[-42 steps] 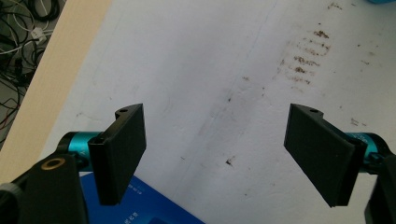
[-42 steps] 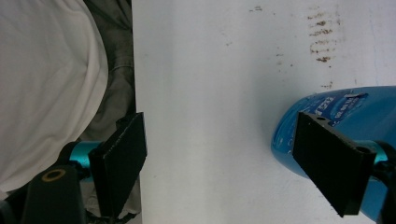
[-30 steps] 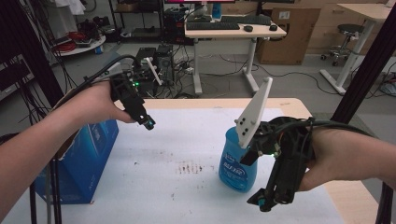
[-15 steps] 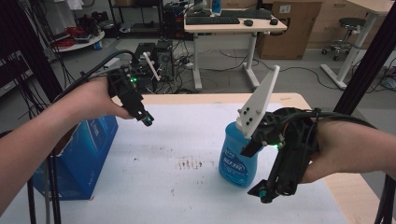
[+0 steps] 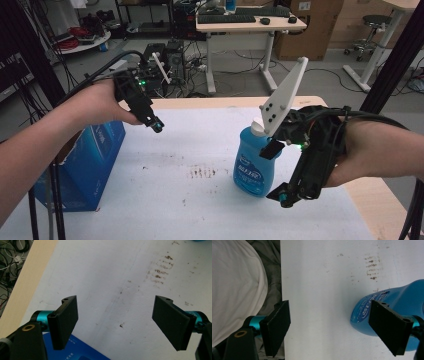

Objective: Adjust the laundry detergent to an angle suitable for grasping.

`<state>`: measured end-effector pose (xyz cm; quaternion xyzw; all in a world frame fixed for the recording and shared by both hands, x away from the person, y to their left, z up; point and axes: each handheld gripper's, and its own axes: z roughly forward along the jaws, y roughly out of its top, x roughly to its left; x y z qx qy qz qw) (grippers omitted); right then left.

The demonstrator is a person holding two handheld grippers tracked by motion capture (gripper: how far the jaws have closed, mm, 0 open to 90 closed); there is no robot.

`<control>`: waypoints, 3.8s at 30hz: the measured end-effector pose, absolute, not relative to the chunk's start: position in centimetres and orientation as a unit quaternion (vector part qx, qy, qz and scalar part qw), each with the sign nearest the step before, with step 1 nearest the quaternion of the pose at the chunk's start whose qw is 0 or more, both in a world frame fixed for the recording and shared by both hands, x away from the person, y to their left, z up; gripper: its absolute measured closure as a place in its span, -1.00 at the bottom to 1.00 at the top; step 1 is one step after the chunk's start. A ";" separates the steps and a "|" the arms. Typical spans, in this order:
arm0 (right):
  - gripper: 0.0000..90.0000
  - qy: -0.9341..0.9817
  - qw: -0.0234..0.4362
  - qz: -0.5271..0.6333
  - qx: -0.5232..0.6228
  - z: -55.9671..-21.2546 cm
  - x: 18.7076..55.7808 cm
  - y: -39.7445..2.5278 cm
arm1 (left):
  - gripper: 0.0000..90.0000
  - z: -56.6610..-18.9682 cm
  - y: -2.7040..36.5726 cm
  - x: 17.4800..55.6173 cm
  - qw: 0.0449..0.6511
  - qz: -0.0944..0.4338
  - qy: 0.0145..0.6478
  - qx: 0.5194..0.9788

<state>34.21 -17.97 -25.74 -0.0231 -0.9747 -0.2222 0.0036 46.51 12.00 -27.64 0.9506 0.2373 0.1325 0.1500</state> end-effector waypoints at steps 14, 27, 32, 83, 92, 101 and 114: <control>-0.61 -0.968 -0.007 -0.251 -0.031 -24.5 34.3 -19.2 | -0.53 -27.6 12.0 46.4 0.149 0.131 0.235 0.952; -0.61 -0.960 -0.021 -0.274 -0.044 -23.2 34.4 -20.6 | -0.53 -27.4 12.0 46.2 0.148 0.130 0.234 0.952; -0.61 -0.957 -0.027 -0.283 -0.053 -22.8 34.5 -21.3 | -0.53 -27.3 12.1 46.2 0.149 0.129 0.234 0.952; -0.61 -0.919 -0.067 -0.351 -0.167 -24.2 36.3 -28.3 | -0.53 -27.3 12.2 45.9 0.149 0.126 0.231 0.953; -0.61 -0.914 -0.069 -0.358 -0.176 -24.8 36.5 -28.6 | -0.53 -27.2 12.1 45.9 0.148 0.125 0.226 0.955; -0.61 -0.916 -0.064 -0.359 -0.167 -24.8 36.2 -28.2 | -0.53 -27.3 12.2 45.9 0.147 0.124 0.227 0.955; -0.61 -0.923 -0.063 -0.348 -0.149 -24.3 35.9 -26.9 | -0.53 -27.1 11.7 46.1 0.146 0.125 0.216 0.957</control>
